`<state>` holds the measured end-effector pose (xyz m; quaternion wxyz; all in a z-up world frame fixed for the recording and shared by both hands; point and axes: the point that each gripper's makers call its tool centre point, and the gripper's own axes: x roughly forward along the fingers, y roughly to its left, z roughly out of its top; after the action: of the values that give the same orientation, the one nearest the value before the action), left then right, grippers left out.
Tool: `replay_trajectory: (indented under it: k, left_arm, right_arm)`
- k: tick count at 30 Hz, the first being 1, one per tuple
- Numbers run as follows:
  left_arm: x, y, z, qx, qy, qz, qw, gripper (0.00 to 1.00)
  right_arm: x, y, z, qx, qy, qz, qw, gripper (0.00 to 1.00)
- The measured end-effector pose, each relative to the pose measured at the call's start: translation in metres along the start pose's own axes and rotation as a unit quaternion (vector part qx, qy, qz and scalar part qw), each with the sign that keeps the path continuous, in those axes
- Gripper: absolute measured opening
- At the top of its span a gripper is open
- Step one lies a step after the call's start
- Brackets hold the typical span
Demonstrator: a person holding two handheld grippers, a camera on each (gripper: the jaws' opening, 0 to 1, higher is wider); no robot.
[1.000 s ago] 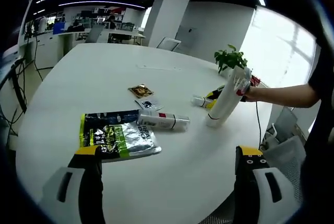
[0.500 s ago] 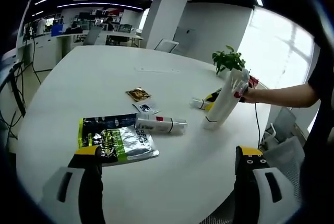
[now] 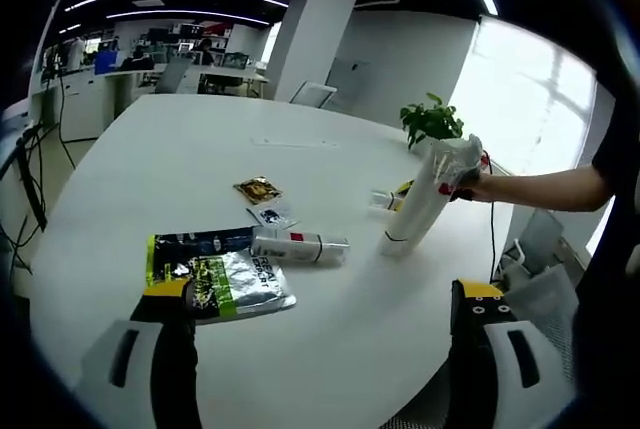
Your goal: Arrange the skincare products in the storage area until every visible bottle or jar stands upright without overlapping.
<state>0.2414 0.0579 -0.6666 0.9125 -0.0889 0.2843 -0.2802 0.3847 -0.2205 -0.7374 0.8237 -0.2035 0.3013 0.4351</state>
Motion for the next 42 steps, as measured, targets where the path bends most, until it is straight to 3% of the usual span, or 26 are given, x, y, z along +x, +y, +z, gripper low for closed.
replay_trajectory:
  k: [10,19,31,37,42]
  left_arm:
    - [0.001,-0.02,0.01,0.001,-0.016,-0.027,0.9995,0.99]
    - [0.001,-0.039,0.015,0.01,-0.024,-0.057,0.998,0.99]
    - [0.0,-0.068,0.019,0.026,-0.029,-0.093,0.9949,0.99]
    - [-0.006,-0.075,0.03,-0.006,-0.054,-0.115,0.9919,0.98]
    - [-0.008,-0.079,0.033,-0.003,-0.057,-0.123,0.9908,0.98]
  right_arm:
    - [-0.042,0.004,-0.005,0.027,-0.012,-0.037,0.9989,0.2]
    - [-0.081,0.005,-0.022,0.055,-0.025,-0.078,0.9952,0.2]
    - [-0.128,0.039,-0.029,0.091,-0.065,-0.109,0.9877,0.19]
    - [-0.144,0.06,-0.015,0.108,-0.102,-0.113,0.9824,0.2]
    - [-0.155,0.077,0.001,0.107,-0.132,-0.113,0.979,0.2]
